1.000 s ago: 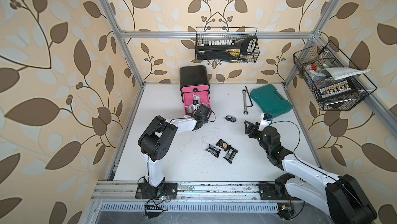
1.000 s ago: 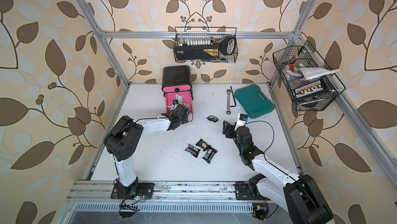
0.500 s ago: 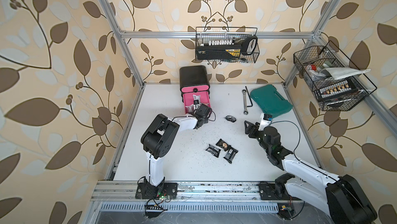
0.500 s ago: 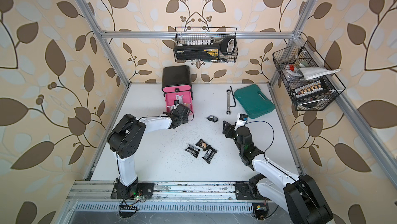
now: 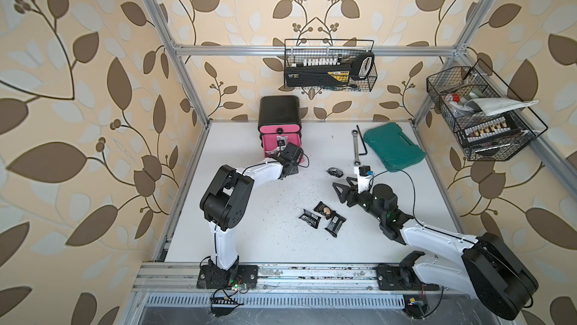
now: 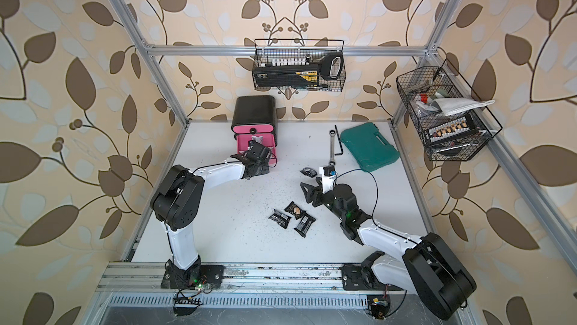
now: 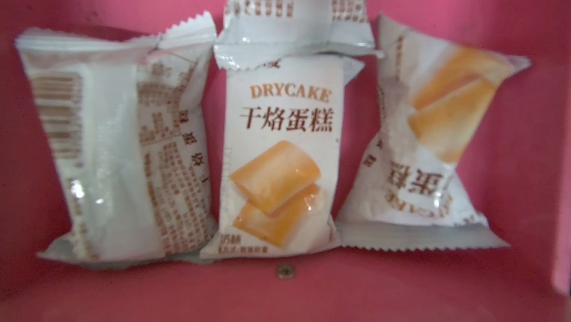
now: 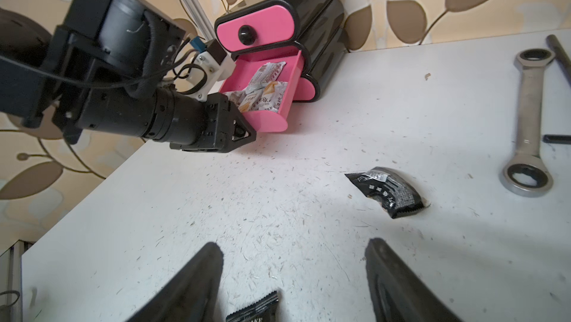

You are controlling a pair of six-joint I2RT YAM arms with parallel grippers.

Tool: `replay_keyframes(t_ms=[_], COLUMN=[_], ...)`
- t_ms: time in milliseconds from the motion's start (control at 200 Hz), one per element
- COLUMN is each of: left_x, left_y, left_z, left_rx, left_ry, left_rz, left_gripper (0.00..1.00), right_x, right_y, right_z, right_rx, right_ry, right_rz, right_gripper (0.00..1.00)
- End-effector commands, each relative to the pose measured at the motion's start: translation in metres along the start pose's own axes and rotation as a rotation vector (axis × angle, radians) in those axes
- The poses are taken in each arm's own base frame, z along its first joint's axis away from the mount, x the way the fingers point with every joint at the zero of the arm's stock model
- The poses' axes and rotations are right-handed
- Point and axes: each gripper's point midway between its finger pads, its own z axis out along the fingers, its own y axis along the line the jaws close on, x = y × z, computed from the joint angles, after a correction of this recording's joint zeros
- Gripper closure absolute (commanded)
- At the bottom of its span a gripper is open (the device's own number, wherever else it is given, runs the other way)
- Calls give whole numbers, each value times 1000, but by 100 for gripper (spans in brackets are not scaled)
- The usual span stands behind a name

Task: Place the cookies into the drawer by color
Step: Close the drawer in the storage box.

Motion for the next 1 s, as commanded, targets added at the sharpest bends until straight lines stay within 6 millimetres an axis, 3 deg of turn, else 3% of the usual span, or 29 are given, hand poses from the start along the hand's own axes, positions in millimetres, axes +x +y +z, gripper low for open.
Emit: replay_keyframes(t_ms=[0,270,490,645,765,995], left_x=[-71,-113,-133,-137,-135,-145], left_y=[-6,10,17,27,29,37], left_z=[-38,-39,-29,-26,-27,-49], left_rx=[42,-55,-128,-192,-192,-205], left_ry=[-184,-271,-296,-304,-301,-354], left_rz=[-69,-38,-6,-6,-8,-13], left_gripper=[87,87,82,75,64,56], right_x=[-19,-19,-20,-19,-20,-18], right_y=[10,4,1,0,0,-1], right_z=[4,3,2,2,3,4], right_rx=[-26,7,27,33,35,38], right_ry=[-45,-43,-43,-42,-41,-34], right_rz=[-41,-39,-36,-36,-34,-30], right_gripper=[25,25,25,25,25,25])
